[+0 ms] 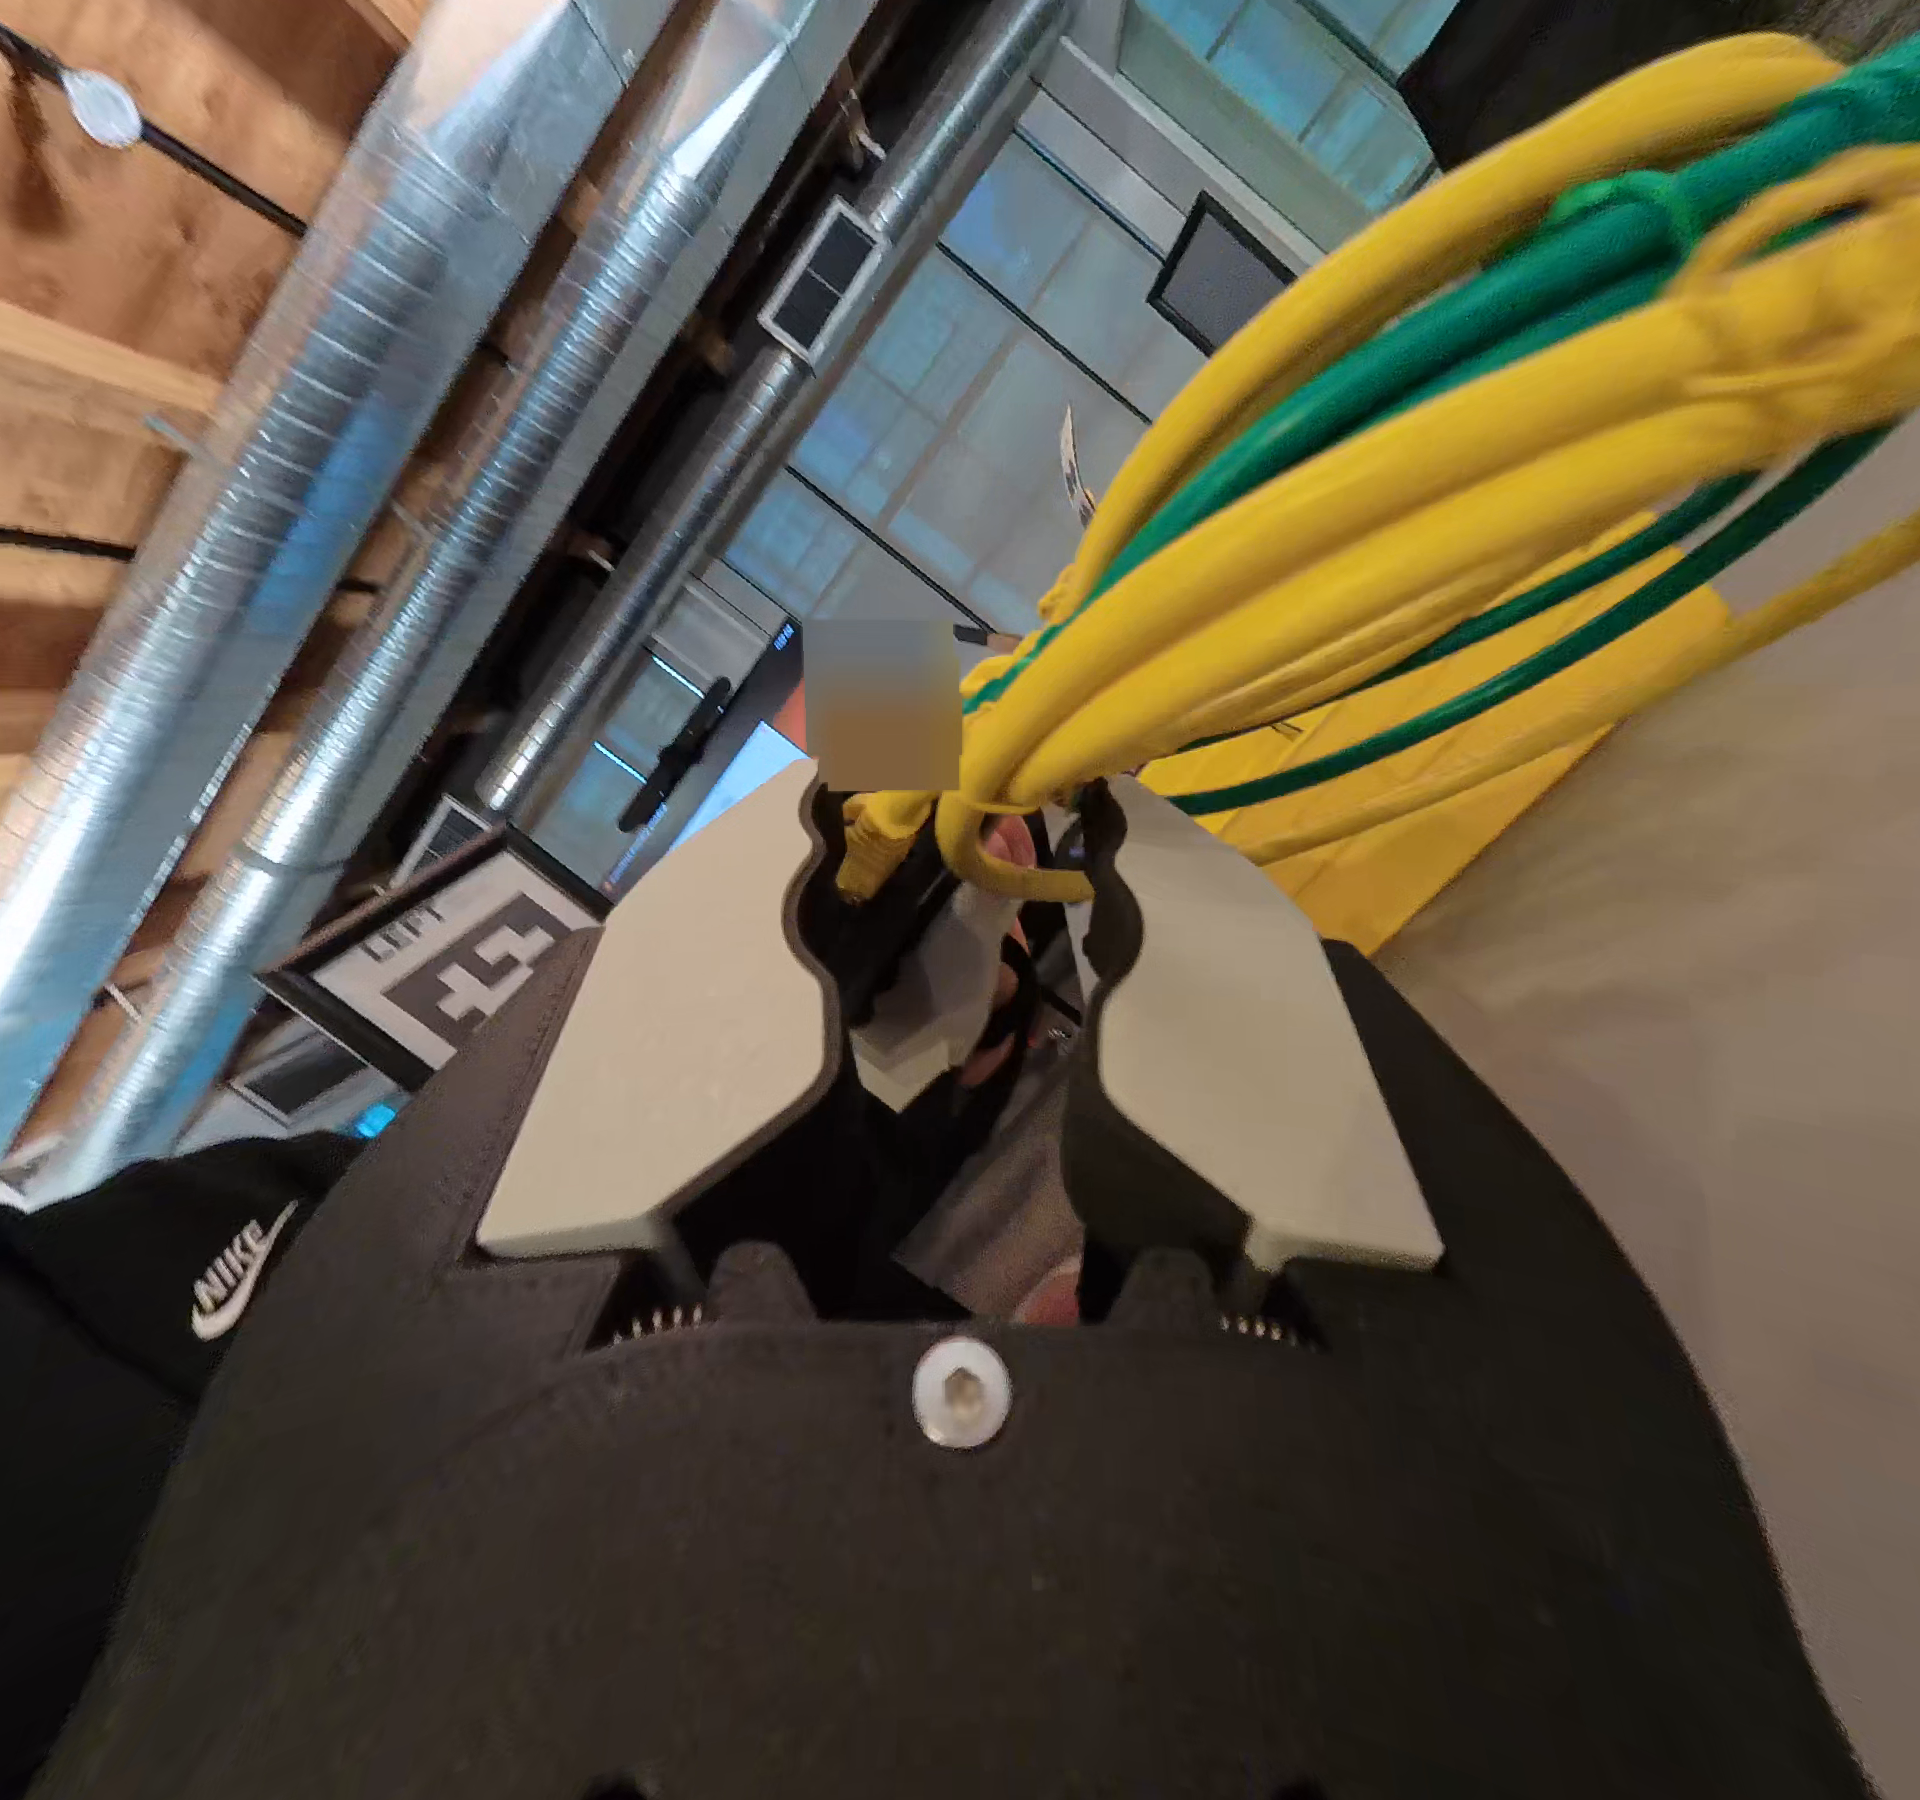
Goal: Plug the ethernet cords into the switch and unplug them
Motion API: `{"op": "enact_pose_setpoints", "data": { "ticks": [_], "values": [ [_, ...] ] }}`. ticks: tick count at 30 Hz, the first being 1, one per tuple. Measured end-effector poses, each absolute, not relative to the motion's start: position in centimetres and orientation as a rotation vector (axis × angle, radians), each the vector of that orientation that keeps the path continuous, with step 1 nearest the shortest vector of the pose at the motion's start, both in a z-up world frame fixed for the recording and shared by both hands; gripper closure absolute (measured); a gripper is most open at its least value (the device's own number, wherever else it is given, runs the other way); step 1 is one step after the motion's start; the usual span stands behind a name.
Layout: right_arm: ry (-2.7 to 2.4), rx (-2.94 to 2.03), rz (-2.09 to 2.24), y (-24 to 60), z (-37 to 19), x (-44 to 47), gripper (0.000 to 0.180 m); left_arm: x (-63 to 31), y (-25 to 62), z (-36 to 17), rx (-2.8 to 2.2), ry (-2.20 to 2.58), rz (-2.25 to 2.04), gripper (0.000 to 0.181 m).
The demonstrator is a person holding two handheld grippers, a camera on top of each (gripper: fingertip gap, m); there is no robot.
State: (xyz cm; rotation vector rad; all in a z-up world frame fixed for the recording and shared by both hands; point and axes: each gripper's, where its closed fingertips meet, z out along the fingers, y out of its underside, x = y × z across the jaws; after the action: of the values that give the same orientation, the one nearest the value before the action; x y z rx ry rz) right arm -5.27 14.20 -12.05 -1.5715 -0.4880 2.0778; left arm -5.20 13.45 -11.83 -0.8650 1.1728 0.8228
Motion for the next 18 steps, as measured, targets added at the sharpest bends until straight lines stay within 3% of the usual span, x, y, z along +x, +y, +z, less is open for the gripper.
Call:
{"op": "enact_pose_setpoints", "data": {
  "ticks": [6,10,12,14,18],
  "values": [
    [-0.834,-1.539,1.902,13.1,-13.0,-1.9,0.156,-6.5,13.5,-10.7,-0.963,1.195,0.569,0.151],
    [-1.194,-1.375,1.347,12.0,-11.0,-0.8,0.168,-6.8,13.1,-9.1,-1.0,1.204,0.419,0.151],
    [-1.381,-1.257,0.989,11.2,-9.9,-1.0,0.165,-6.6,12.7,-8.4,-0.999,1.23,0.366,0.151],
    [-1.491,-1.137,0.651,11.2,-9.1,-1.3,0.151,-6.3,12.0,-7.9,-0.998,1.272,0.315,0.151],
    [-1.576,-0.916,0.367,10.3,-7.2,-2.5,0.154,-5.3,10.6,-7.4,-1.003,1.353,0.19,0.151]
  ]
}}
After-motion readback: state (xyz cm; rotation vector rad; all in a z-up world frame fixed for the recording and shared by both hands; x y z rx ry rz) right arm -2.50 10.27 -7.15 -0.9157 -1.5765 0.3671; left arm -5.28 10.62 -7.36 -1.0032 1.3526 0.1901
